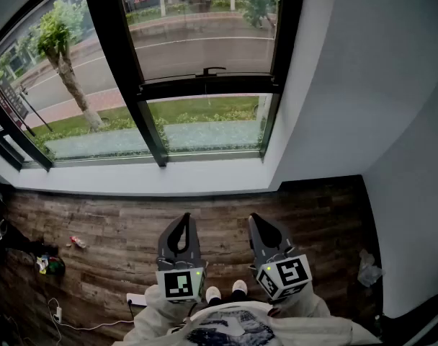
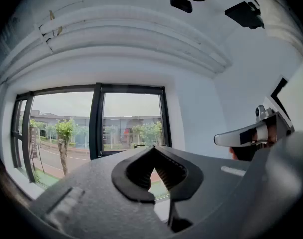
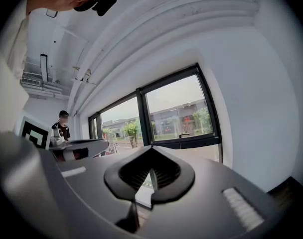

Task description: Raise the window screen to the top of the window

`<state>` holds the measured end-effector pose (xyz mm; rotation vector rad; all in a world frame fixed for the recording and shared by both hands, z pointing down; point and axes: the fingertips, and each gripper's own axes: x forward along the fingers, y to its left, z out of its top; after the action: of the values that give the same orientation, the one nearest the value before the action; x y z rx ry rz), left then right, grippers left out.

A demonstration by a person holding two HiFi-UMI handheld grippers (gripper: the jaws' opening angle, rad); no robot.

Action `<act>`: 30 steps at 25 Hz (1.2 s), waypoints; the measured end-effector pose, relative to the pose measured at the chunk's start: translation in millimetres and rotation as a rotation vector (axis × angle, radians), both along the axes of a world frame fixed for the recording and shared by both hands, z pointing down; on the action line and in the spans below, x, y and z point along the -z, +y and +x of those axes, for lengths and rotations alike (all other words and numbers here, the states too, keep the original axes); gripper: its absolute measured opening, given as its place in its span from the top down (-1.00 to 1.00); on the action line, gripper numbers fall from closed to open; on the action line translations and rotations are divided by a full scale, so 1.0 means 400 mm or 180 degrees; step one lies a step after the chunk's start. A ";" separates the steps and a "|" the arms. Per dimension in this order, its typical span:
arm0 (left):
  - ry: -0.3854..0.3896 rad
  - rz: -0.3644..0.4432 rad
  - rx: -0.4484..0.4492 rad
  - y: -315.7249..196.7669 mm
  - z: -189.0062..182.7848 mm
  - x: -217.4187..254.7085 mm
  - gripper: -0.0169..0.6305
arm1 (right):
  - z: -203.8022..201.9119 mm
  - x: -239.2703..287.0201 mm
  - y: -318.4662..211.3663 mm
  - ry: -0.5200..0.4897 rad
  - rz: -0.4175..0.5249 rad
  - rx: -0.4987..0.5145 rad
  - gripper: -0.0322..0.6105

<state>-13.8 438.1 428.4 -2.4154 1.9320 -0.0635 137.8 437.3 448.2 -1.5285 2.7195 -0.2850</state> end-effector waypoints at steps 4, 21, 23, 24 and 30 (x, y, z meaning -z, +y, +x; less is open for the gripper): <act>-0.0053 -0.0005 0.0040 -0.032 0.045 -0.001 0.94 | 0.048 -0.004 -0.027 -0.0009 -0.0004 0.0013 0.89; -0.0217 0.0199 0.0008 -0.178 0.168 0.055 0.94 | 0.188 0.056 -0.189 -0.0470 0.0240 -0.0084 0.89; -0.0216 0.0218 0.0020 -0.218 0.154 0.052 0.94 | 0.179 0.054 -0.228 -0.0482 0.0264 -0.0094 0.89; -0.0205 0.0220 0.0025 -0.244 0.145 0.046 0.94 | 0.175 0.049 -0.251 -0.0482 0.0268 -0.0108 0.88; -0.0170 0.0230 0.0000 -0.481 0.051 -0.015 0.94 | 0.105 -0.013 -0.475 -0.0447 0.0224 -0.0235 0.89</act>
<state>6.6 245.8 434.5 -2.3435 1.8784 -0.0566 179.9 247.4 453.3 -1.5247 2.5329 -0.2807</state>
